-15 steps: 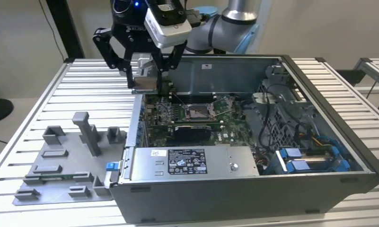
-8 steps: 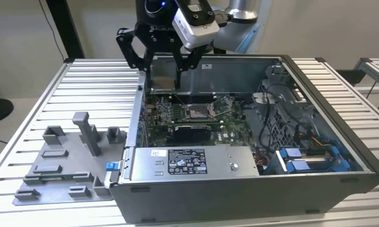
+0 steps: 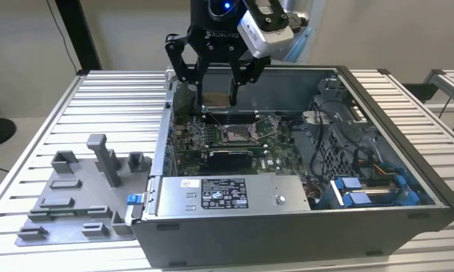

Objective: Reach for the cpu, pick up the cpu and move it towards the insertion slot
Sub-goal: 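Pick up the cpu and move it towards the insertion slot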

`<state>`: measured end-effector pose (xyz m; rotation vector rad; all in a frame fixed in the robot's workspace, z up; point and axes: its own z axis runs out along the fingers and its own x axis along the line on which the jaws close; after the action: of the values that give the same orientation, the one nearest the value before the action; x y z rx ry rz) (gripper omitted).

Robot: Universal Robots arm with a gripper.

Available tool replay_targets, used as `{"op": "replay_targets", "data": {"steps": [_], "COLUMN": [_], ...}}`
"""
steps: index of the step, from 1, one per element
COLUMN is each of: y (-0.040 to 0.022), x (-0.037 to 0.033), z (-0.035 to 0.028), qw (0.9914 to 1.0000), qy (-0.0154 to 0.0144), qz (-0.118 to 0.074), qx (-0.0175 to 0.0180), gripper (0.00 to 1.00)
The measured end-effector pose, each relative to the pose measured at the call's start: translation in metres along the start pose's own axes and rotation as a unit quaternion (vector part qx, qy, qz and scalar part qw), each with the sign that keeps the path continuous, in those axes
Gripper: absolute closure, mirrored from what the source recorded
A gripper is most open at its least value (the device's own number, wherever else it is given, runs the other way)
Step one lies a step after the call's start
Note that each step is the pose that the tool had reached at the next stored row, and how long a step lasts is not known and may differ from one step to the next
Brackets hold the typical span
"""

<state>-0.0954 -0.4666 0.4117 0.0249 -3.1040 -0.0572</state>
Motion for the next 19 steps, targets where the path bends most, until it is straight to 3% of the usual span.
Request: {"op": "replay_targets", "data": {"steps": [11, 19], "y": [0.001, 0.003], "x": [-0.0416, -0.0625], "z": [-0.0004, -0.0002], "qw": [1.0, 0.99999], "qy": [0.0, 0.0], "qz": [0.0, 0.003], "qx": [0.0019, 0.0036], "gripper": [1.0, 1.0]}}
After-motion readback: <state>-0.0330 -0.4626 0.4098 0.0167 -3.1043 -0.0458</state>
